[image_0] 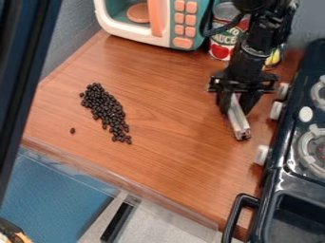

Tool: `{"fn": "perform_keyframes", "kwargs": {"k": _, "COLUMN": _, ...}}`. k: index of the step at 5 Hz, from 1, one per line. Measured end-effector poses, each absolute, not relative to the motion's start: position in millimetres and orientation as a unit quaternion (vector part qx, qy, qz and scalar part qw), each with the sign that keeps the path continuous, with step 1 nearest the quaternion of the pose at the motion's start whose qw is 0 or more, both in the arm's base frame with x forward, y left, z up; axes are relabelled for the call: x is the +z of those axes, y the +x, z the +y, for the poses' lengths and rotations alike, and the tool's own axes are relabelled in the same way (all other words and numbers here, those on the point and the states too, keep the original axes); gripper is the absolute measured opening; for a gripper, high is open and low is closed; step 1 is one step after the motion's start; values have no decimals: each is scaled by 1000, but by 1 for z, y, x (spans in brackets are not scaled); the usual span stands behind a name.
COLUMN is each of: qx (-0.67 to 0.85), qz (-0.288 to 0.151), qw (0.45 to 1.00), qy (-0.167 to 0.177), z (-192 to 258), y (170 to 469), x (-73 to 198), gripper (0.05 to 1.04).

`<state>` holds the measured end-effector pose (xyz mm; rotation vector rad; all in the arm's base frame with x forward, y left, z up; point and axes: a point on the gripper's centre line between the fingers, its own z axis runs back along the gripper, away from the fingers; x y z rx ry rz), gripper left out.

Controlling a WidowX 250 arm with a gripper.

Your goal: Sweep into pile

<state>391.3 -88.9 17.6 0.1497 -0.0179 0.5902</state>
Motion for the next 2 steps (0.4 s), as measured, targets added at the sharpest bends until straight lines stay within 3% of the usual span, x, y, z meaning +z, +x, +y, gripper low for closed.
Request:
{"fn": "perform_keyframes", "kwargs": {"k": 1, "qx": 272, "qz": -22, "qw": 958, "qy": 83, "z": -85, "y": 390, "x": 32, "gripper": 993}}
{"fn": "perform_keyframes", "kwargs": {"k": 2, "qx": 263, "qz": -67, "qw": 961, "qy": 59, "z": -93, "y": 391, "x": 76, "gripper": 1009}}
